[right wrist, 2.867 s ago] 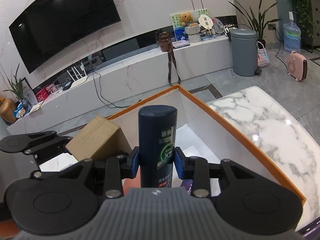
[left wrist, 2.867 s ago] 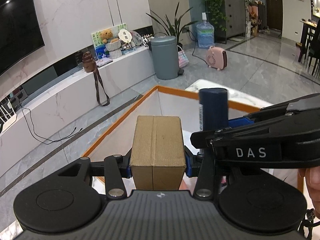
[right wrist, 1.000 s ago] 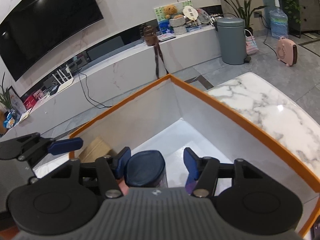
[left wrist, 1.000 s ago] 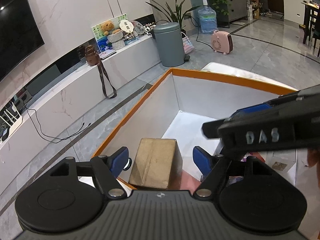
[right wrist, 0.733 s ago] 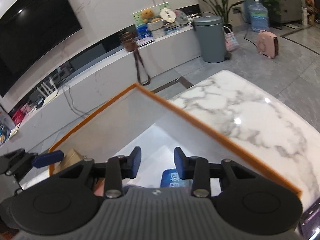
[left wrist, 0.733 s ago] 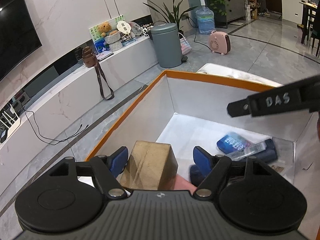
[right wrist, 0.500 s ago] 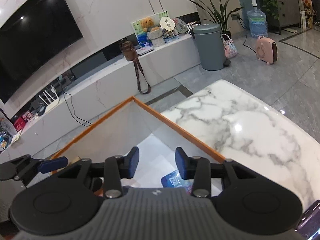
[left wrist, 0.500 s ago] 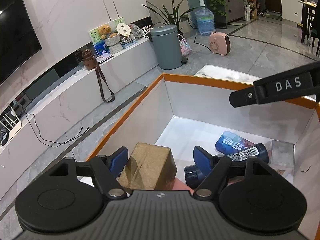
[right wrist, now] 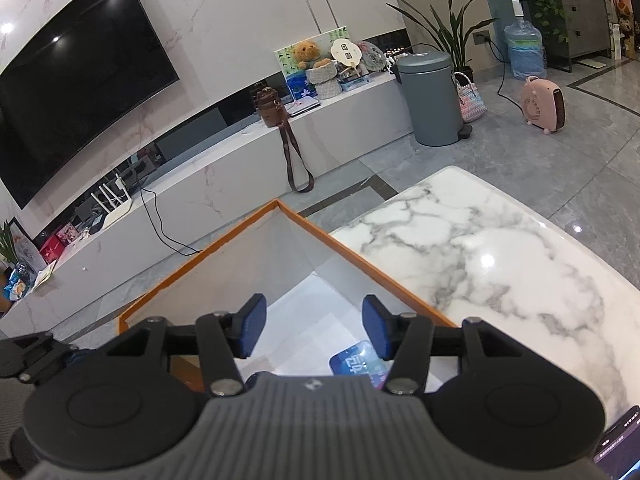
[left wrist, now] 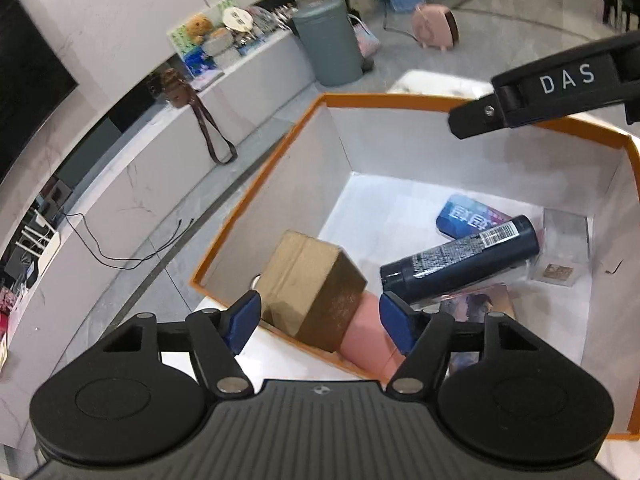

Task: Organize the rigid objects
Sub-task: 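Withdraw both open tools from the orange box back toward the table items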

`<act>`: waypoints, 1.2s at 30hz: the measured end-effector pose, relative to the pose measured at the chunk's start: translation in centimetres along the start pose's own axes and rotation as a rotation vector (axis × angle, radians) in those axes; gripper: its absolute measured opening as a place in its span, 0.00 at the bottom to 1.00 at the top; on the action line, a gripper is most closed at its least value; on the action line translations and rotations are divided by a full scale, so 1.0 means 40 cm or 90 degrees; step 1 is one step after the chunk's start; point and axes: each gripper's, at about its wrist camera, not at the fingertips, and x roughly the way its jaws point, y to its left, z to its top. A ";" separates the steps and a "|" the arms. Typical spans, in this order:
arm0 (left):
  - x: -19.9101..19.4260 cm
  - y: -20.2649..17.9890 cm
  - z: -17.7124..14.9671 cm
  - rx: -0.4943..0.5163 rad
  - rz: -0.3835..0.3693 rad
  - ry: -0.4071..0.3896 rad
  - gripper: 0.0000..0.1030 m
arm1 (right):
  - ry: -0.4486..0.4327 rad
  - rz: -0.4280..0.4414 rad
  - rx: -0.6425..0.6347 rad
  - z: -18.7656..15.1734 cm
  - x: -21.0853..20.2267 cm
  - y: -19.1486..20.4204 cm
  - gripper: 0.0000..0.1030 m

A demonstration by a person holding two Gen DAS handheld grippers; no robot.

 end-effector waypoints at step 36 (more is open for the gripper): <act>-0.192 0.121 -0.122 -0.154 -0.003 -0.182 0.84 | -0.001 0.040 -0.068 -0.025 -0.076 0.126 0.56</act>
